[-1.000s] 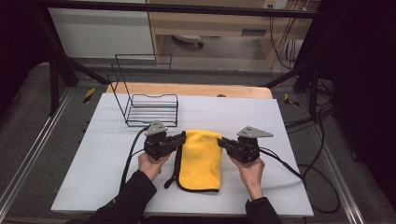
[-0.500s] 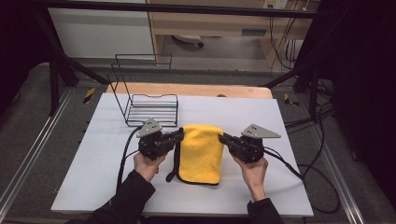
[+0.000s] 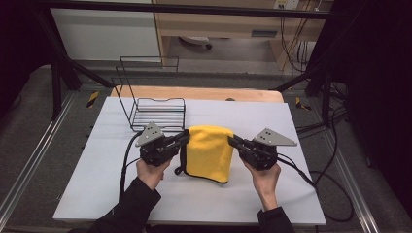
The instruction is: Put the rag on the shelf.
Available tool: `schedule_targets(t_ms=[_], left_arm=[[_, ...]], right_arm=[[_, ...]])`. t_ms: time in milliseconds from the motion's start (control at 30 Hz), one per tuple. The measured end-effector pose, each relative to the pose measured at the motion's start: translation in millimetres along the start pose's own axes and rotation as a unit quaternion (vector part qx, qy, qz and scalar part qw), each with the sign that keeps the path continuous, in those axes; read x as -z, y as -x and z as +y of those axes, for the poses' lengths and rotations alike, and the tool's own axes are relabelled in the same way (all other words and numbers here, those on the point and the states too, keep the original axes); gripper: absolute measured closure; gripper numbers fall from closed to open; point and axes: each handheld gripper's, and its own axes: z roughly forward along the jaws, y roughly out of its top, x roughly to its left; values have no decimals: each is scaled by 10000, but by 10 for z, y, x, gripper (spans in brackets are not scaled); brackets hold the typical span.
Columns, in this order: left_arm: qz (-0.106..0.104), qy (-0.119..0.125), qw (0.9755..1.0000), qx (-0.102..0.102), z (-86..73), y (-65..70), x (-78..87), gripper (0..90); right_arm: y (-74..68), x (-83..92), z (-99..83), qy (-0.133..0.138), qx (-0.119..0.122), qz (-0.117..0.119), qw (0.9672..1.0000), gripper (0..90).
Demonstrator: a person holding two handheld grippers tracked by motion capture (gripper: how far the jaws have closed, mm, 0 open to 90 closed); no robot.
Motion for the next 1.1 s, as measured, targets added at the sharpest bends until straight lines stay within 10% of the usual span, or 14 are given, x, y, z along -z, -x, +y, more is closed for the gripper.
schedule_targets(t_ms=[1100], left_arm=[[219,836,9962,-90,379,-99,349,804]], right_arm=[[-239,-69,440,782,217,72,9967,847]])
